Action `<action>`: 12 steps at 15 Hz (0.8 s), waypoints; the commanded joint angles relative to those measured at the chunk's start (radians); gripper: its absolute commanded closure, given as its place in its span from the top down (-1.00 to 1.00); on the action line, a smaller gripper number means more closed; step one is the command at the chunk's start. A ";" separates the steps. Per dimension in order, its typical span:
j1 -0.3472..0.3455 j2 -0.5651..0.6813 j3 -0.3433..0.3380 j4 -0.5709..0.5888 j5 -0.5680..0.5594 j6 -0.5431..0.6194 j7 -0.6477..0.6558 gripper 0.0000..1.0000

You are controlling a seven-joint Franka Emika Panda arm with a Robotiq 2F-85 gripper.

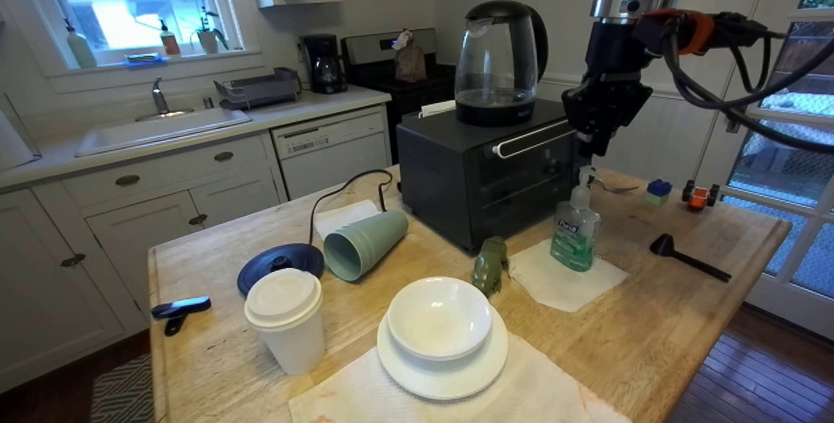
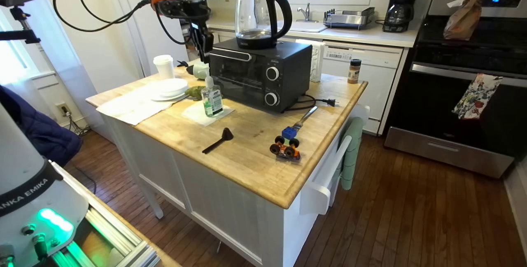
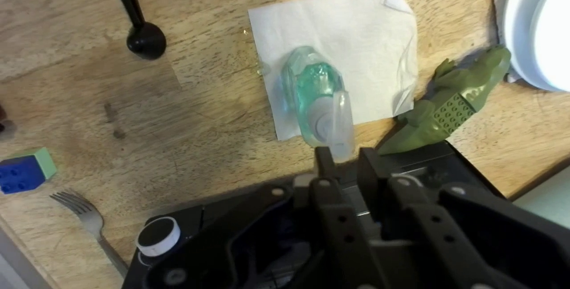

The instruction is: Pump the hand wash bottle once

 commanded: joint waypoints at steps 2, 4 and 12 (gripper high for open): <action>0.000 -0.005 0.016 0.010 -0.026 -0.073 0.071 -1.00; -0.002 0.004 0.018 0.007 -0.036 -0.060 0.079 -1.00; 0.000 0.022 0.017 -0.002 -0.054 -0.008 0.094 -1.00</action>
